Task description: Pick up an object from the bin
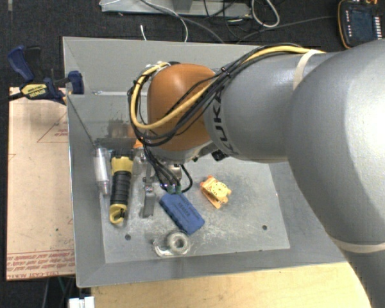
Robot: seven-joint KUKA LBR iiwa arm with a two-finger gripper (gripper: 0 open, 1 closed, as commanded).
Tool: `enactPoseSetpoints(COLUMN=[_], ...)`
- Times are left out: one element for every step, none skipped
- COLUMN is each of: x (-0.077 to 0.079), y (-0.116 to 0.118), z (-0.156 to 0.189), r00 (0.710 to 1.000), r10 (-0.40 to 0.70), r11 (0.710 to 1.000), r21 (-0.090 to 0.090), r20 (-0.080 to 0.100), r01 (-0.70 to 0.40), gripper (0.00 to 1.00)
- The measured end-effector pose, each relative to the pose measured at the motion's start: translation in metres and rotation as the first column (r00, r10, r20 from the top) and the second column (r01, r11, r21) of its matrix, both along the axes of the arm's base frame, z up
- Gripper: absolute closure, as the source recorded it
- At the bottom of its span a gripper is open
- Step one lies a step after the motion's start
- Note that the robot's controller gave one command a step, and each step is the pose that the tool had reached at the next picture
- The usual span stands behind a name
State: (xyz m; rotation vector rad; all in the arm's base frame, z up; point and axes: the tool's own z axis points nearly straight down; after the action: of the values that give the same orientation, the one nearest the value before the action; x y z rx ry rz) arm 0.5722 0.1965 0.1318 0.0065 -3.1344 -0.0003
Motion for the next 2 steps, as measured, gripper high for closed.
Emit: enactPoseSetpoints(x=[0.002, 0.025], y=[-0.001, 0.036], z=[0.005, -0.056], r00=[1.000, 0.879], r10=[-0.004, 0.475], r11=[1.000, 0.880], r21=[0.001, 0.000], r20=[0.008, 0.027], r01=[0.004, -0.475], gripper=[0.00, 0.00])
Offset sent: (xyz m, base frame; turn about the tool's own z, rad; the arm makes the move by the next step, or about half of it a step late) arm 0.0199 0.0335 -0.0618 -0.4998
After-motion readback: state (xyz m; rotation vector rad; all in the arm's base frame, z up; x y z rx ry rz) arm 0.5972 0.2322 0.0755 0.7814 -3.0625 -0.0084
